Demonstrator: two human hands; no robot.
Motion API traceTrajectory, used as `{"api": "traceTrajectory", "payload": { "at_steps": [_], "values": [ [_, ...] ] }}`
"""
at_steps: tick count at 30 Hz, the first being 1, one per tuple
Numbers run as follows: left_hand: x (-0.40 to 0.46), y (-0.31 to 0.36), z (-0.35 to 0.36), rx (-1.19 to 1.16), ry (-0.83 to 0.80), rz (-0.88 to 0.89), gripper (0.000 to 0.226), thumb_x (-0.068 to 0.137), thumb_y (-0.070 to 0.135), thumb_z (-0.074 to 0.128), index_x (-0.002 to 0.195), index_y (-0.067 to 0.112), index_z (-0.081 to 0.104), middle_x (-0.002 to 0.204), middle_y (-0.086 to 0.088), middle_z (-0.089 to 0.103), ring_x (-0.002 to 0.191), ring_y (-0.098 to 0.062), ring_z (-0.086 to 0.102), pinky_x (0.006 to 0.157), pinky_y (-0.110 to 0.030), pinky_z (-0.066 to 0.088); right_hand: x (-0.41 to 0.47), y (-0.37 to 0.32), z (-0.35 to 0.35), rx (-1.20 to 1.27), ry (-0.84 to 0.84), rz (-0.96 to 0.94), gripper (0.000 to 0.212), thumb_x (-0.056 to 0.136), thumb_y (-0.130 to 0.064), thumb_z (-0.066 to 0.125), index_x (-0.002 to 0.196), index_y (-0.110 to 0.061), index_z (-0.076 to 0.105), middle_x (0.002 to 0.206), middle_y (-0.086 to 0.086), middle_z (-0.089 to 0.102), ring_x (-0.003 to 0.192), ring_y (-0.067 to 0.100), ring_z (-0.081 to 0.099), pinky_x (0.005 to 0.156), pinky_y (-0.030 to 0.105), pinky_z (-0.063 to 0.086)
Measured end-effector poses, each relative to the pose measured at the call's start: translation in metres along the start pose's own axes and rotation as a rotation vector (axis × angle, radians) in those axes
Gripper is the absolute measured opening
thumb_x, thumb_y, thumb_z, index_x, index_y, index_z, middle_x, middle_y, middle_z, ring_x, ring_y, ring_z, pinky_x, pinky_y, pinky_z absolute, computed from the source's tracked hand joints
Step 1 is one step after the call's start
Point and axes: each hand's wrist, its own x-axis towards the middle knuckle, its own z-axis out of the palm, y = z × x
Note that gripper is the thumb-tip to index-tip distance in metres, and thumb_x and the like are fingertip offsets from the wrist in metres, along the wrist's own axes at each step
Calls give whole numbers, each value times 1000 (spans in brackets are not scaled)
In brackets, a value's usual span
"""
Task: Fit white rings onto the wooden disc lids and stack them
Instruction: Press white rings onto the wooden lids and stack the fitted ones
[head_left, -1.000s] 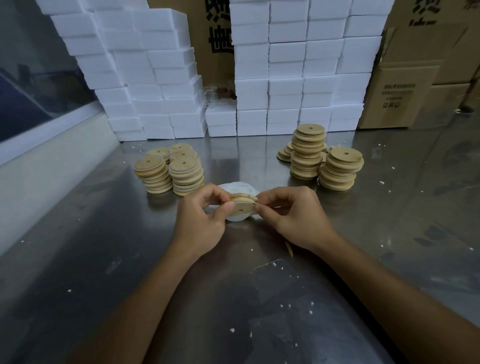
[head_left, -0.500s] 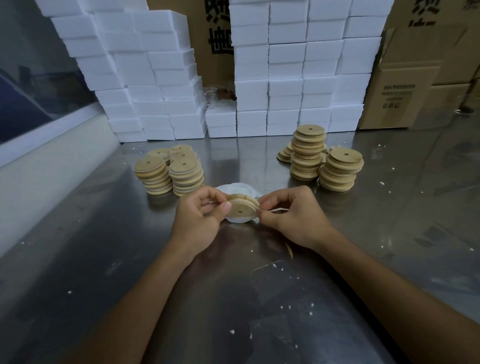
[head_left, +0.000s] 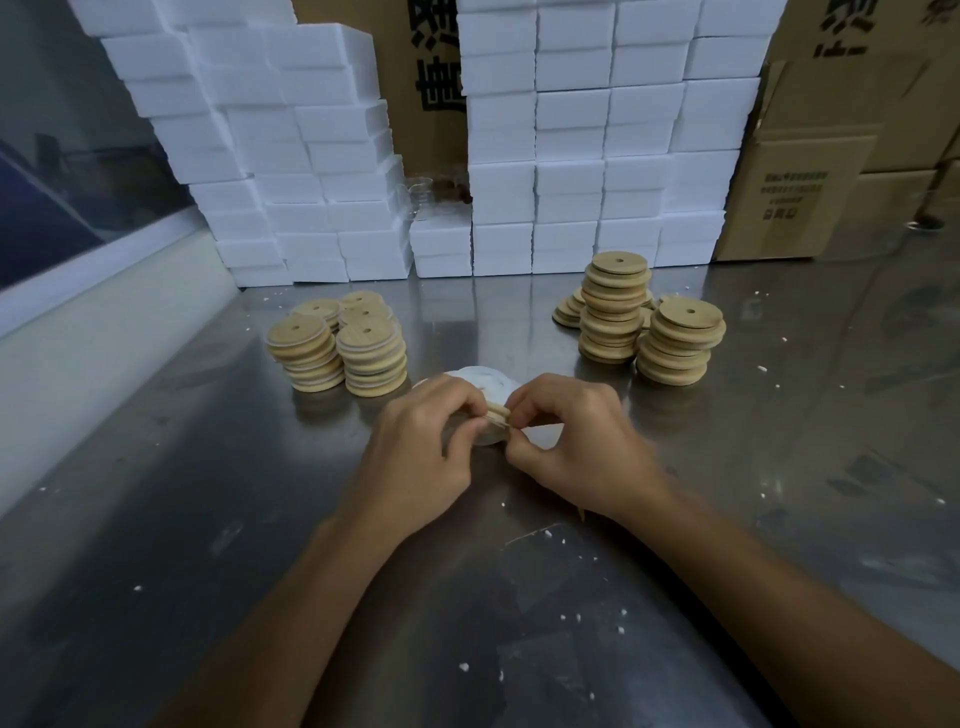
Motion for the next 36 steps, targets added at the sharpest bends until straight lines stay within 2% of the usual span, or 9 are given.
{"api": "traceTrajectory", "payload": {
  "at_steps": [3,6,8,12,15,20,26,32,36],
  "values": [
    [0,-3,0,-42,60,-52,14,76,-5,70,78,7,62,80,2,64,76,-8,57,70,-14,43,-1,1,0,-23,-6,8,10,81,-13,74,90,-10,73,94,0,72,87,15,67,79,39,56],
    [-1,-4,2,-98,108,-138,13,75,1,69,74,12,62,77,7,65,76,-6,59,70,-14,44,-2,2,1,-33,-26,32,13,83,-17,75,94,-11,73,97,1,72,91,16,67,79,40,56],
    [-2,-5,3,-140,120,-184,11,75,6,68,74,15,62,76,10,65,78,-5,61,71,-19,48,-2,3,1,-35,-21,32,10,85,-15,74,94,-11,74,97,2,73,90,18,67,79,42,55],
    [-2,-7,6,-235,135,-300,9,76,13,66,74,21,62,80,12,66,80,-8,64,73,-39,56,-1,1,0,-3,-3,49,8,86,-15,73,92,-9,75,95,2,74,87,15,67,81,37,56],
    [-2,-7,6,-267,132,-326,13,75,14,65,73,25,60,81,12,66,80,-11,65,73,-44,56,-1,0,-2,82,12,104,9,83,-12,75,91,-7,76,92,0,76,86,11,70,84,31,58],
    [-2,-6,6,-291,114,-311,16,76,13,66,73,26,59,77,9,66,81,-13,66,73,-37,57,0,2,-3,117,7,152,5,79,-11,78,83,-9,77,81,-2,75,79,10,71,78,35,59],
    [-1,-3,6,-283,111,-252,16,74,10,67,71,23,60,77,6,68,80,-13,66,73,-18,51,2,3,-2,77,24,175,8,72,-14,77,70,-12,70,77,-2,73,74,12,69,72,41,58],
    [-2,-5,9,-326,154,-291,15,73,8,67,68,21,62,75,4,69,79,-16,67,75,-30,55,-1,4,0,86,24,174,5,76,-12,75,76,-11,71,77,0,72,72,13,68,73,38,57],
    [-1,-4,10,-397,200,-388,16,70,11,69,67,26,63,72,7,68,76,-13,67,75,-32,54,-1,5,1,94,13,203,8,79,-17,77,85,-13,72,81,-3,74,74,6,70,74,32,59]
  ]
}}
